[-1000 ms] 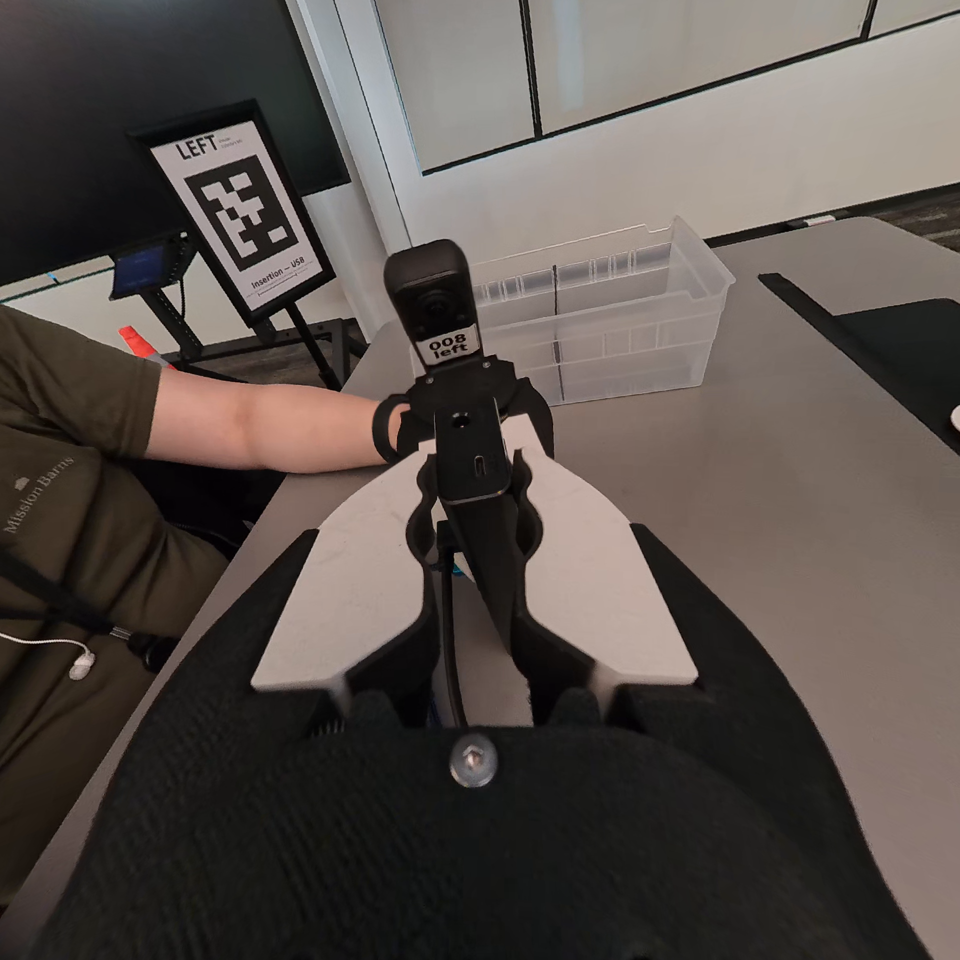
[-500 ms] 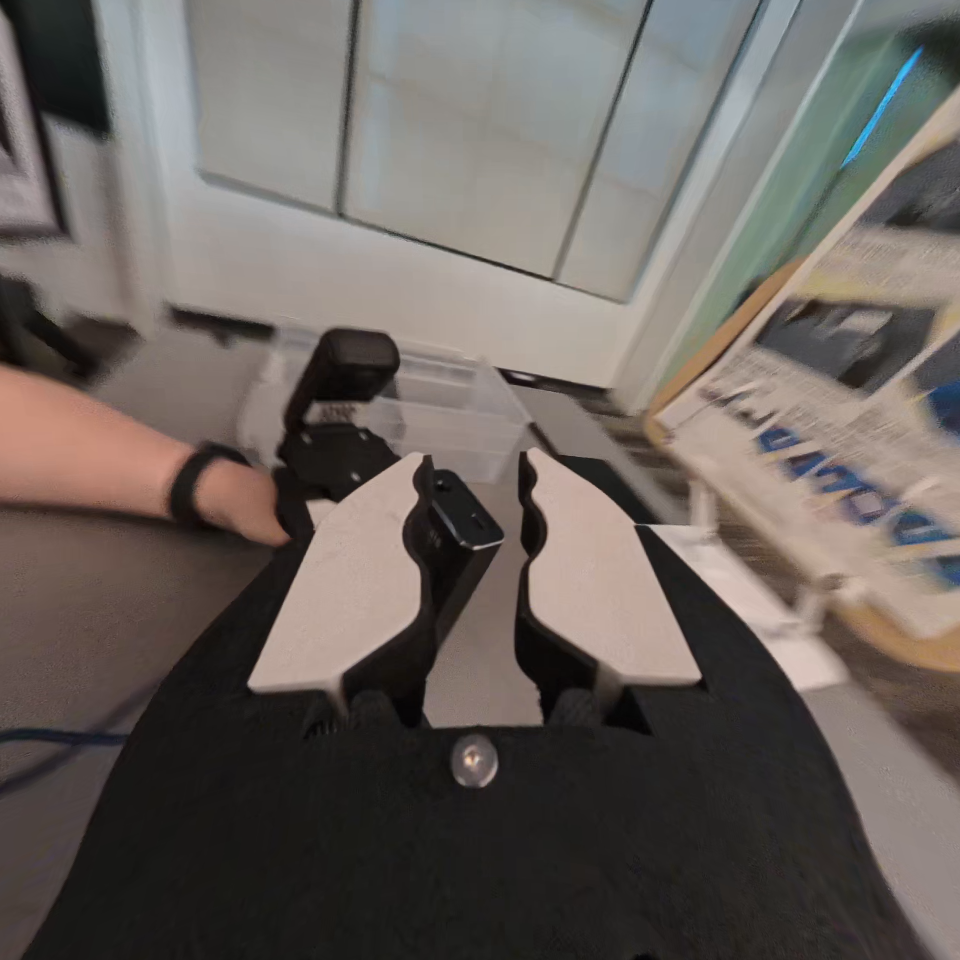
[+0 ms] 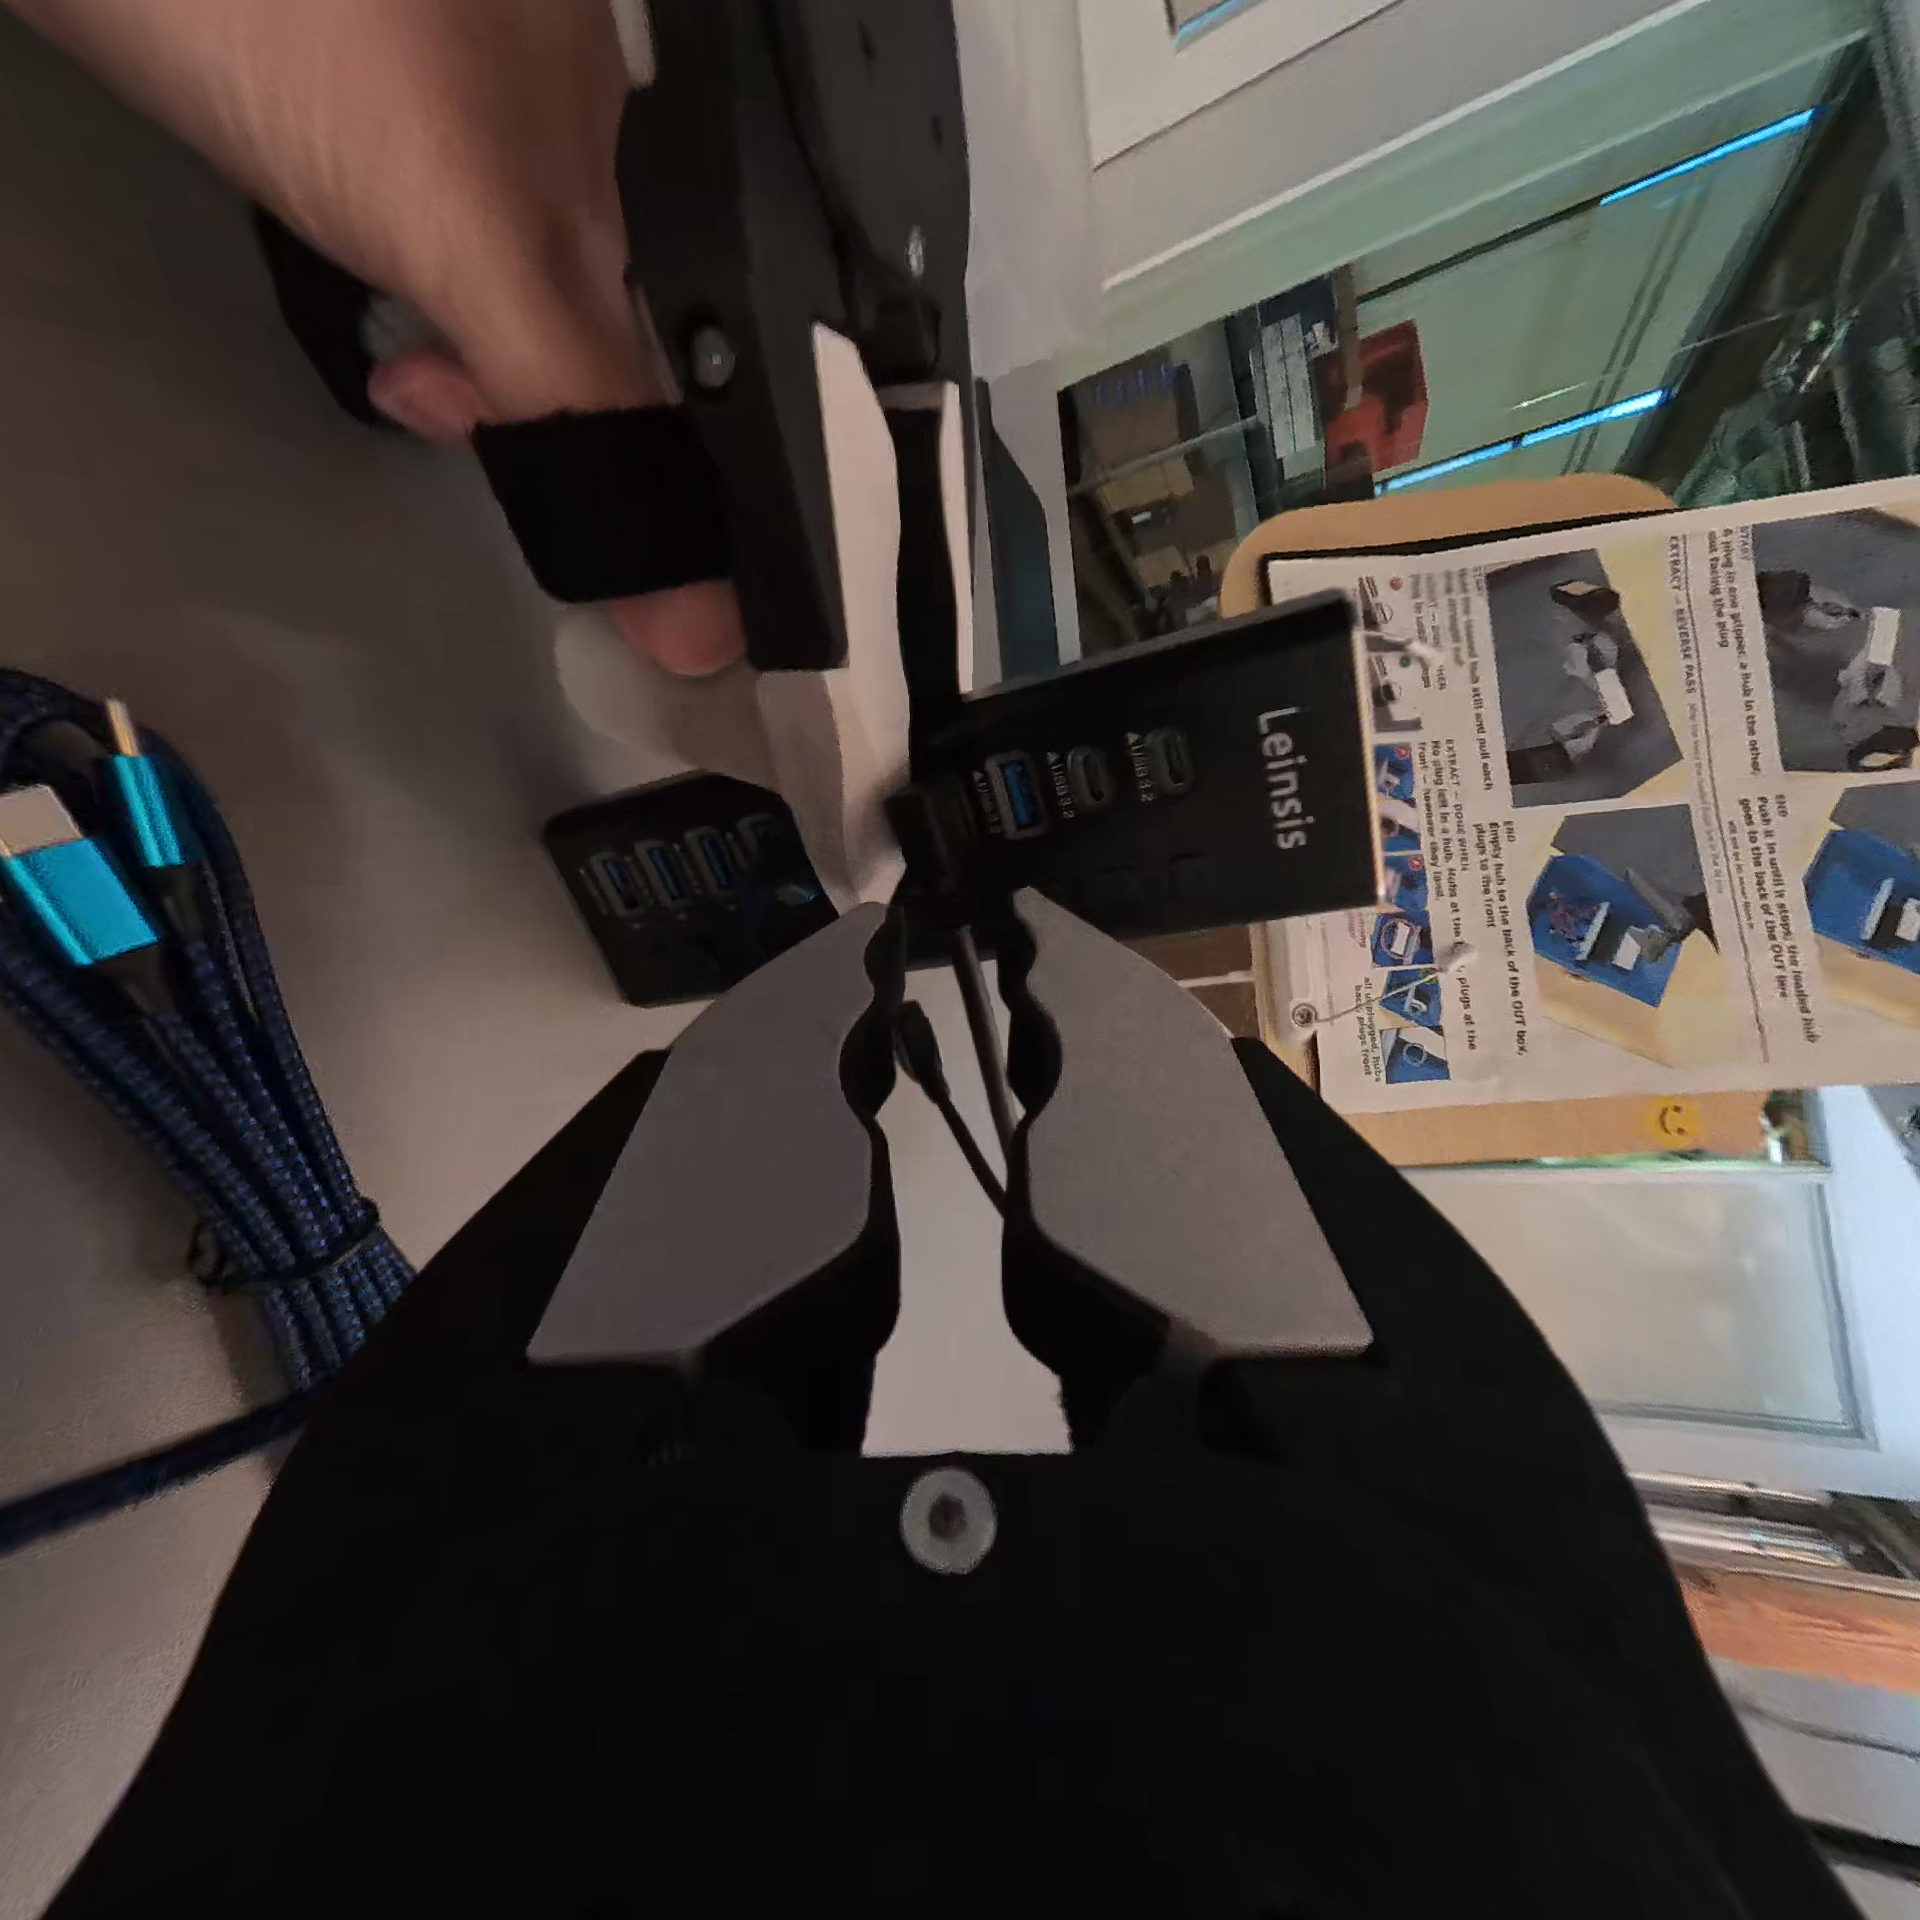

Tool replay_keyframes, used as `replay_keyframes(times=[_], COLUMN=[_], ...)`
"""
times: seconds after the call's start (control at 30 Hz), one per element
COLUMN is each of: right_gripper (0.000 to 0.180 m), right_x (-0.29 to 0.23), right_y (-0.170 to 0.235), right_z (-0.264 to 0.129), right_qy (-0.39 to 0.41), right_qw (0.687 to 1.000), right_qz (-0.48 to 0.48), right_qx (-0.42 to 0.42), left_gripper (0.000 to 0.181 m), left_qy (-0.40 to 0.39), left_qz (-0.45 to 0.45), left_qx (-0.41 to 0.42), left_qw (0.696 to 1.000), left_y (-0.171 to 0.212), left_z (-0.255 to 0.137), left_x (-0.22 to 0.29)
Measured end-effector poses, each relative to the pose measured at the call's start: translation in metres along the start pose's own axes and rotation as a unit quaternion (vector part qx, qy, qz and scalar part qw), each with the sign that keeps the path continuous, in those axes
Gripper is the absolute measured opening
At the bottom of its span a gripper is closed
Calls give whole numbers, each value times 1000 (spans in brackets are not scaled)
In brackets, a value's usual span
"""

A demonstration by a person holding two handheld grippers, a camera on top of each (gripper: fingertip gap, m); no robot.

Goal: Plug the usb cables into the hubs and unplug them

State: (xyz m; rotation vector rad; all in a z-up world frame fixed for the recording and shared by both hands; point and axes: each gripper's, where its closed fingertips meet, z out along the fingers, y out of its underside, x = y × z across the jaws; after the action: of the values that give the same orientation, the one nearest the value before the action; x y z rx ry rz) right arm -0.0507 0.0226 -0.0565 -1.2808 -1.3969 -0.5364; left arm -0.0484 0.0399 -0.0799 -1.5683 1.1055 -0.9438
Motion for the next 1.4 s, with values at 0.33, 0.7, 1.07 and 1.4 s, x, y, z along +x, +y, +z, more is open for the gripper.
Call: replay_keyframes(times=[0.33,0.7,1.07,1.4], right_gripper=[8,11,9,9], right_x=[0,0,5,12], right_y=[1,-7,-6,5], right_z=[4,-3,7,8], right_qy=[20,65,86,95], right_qw=[999,997,992,993], right_qz=[-42,-49,-87,-58], right_qx=[-14,-1,-37,-41], left_gripper=[28,26,26,26], left_qy=[42,34,26,-5], left_qz=[-26,-24,-30,-53], left_qx=[-1,4,8,25], left_qw=[999,999,999,998], left_y=[2,-1,-2,-10], left_z=[-11,-7,-6,6], left_x=[2,1,-1,-6])
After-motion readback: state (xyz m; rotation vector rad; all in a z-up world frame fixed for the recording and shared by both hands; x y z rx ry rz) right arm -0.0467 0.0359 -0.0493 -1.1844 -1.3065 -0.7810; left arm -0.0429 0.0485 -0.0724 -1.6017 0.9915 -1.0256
